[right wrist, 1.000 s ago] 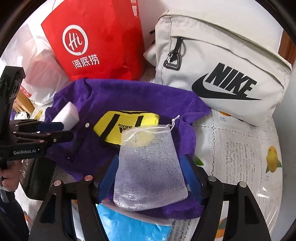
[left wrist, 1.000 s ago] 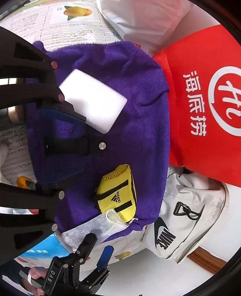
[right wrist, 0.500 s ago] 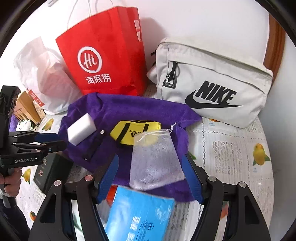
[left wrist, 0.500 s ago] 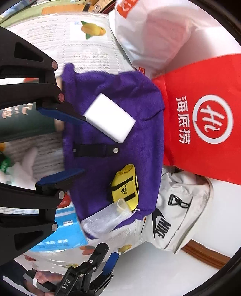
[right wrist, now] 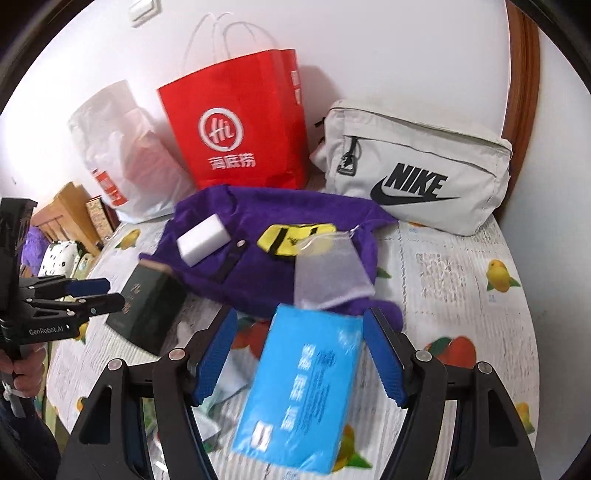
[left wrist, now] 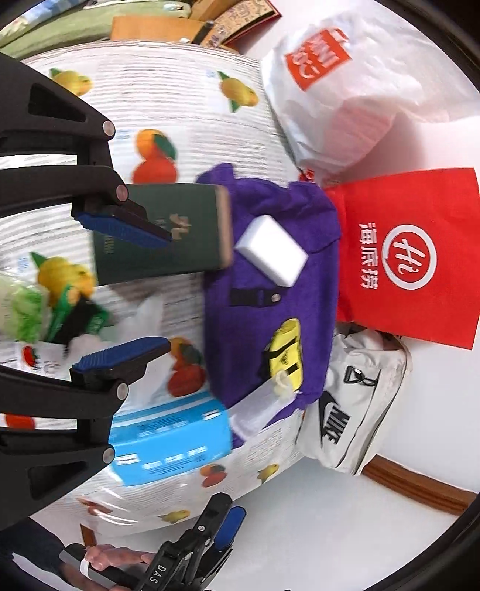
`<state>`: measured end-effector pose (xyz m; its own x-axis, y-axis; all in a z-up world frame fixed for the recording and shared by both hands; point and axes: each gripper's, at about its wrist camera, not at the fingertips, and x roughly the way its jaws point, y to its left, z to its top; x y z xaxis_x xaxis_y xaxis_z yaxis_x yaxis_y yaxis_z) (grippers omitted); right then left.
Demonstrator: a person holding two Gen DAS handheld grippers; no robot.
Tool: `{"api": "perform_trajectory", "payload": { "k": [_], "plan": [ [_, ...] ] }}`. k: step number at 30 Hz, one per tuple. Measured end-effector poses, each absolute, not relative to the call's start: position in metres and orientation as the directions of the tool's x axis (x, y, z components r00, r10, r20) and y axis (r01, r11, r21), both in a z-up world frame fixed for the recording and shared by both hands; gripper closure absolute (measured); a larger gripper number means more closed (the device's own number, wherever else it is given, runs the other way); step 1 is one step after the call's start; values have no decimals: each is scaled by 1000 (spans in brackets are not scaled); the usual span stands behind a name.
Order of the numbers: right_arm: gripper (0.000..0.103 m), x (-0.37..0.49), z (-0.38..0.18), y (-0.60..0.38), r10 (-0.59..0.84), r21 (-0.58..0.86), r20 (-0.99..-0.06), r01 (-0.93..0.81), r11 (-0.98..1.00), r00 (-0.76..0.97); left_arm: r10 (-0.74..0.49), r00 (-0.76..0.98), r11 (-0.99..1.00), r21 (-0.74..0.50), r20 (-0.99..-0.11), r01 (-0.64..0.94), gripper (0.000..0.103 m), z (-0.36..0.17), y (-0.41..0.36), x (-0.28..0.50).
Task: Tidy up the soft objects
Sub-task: 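Move both tools back toward the items beside the tissue pack, then grasp the green lettuce-print pouch with the left tool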
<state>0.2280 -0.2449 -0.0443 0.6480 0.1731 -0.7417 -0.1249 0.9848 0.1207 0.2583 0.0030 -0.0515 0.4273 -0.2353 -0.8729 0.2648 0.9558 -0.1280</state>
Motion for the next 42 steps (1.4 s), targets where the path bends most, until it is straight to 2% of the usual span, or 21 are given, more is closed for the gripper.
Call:
{"api": "perform_trajectory", "payload": {
  "k": [20,27,31,35,38,42],
  "plan": [
    [33,150,-58,-221,209,129,-749,-171,977,628,-261,323,934,-154,-909,321,48,-126,6,158],
    [33,134,-70,-222,192,118,-764,-159,980,616,-259,319,923,-136,-912,360,38,-141,1,145],
    [33,132,-75,-220,198,127,-771,-158,979,605,-253,328,919,-120,-910,377,37,-140,-1,141],
    [33,131,-77,-217,197,123,-775,-163,979,600,-189,349,930,-54,-918,362,37,-145,1,143],
    [33,130,-80,-214,195,116,-779,-169,979,596,-222,331,929,-97,-917,356,37,-147,8,147],
    [33,134,-85,-210,201,123,-788,-172,977,582,-202,324,916,-62,-924,396,37,-154,-2,145]
  ]
}}
